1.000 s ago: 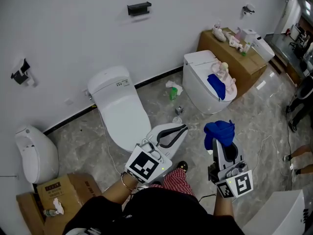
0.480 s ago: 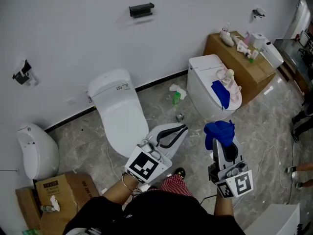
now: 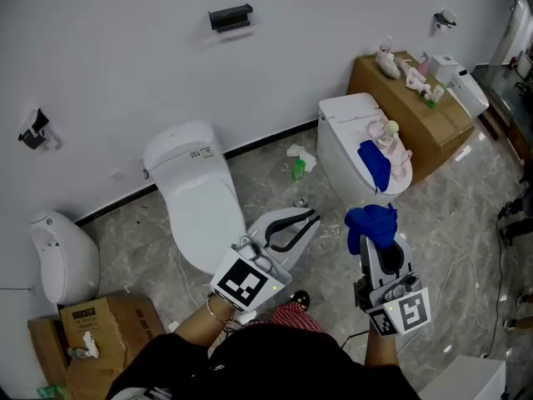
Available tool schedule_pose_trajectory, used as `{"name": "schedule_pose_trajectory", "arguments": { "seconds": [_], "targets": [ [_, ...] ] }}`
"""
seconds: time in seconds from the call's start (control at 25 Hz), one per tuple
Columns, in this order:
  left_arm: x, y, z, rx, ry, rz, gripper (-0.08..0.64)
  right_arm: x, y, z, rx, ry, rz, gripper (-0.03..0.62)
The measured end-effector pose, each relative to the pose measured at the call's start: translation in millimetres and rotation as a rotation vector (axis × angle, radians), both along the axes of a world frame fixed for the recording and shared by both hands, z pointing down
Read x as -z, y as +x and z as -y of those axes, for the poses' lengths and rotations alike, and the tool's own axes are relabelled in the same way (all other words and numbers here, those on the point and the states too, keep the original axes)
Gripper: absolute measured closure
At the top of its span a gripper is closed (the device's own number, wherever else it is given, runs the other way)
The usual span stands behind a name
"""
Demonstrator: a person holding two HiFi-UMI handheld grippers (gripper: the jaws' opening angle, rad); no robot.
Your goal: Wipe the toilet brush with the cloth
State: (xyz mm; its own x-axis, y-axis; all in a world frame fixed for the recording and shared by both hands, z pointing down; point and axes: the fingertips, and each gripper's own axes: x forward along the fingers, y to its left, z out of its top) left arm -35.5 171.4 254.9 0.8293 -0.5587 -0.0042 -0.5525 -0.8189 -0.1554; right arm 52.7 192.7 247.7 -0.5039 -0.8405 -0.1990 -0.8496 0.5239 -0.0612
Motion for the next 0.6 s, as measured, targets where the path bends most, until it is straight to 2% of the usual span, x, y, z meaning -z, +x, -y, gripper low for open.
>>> {"name": "schedule_pose_trajectory", "arguments": {
  "seconds": [0.16, 0.28, 0.6],
  "targets": [
    [-1, 19, 13, 0.004, 0.004, 0.017, 0.503, -2, 17, 14, 0.014, 0.0, 0.014, 0.523],
    [2, 34, 20, 0.01, 0.012, -0.002, 0.497, -3, 31, 23, 0.027, 0.001, 0.022, 0.522],
    [-11, 55, 31, 0.028, -0.013, 0.033, 0.489, -13, 52, 37, 0.059, -0.008, 0.041, 0.522]
  ]
}}
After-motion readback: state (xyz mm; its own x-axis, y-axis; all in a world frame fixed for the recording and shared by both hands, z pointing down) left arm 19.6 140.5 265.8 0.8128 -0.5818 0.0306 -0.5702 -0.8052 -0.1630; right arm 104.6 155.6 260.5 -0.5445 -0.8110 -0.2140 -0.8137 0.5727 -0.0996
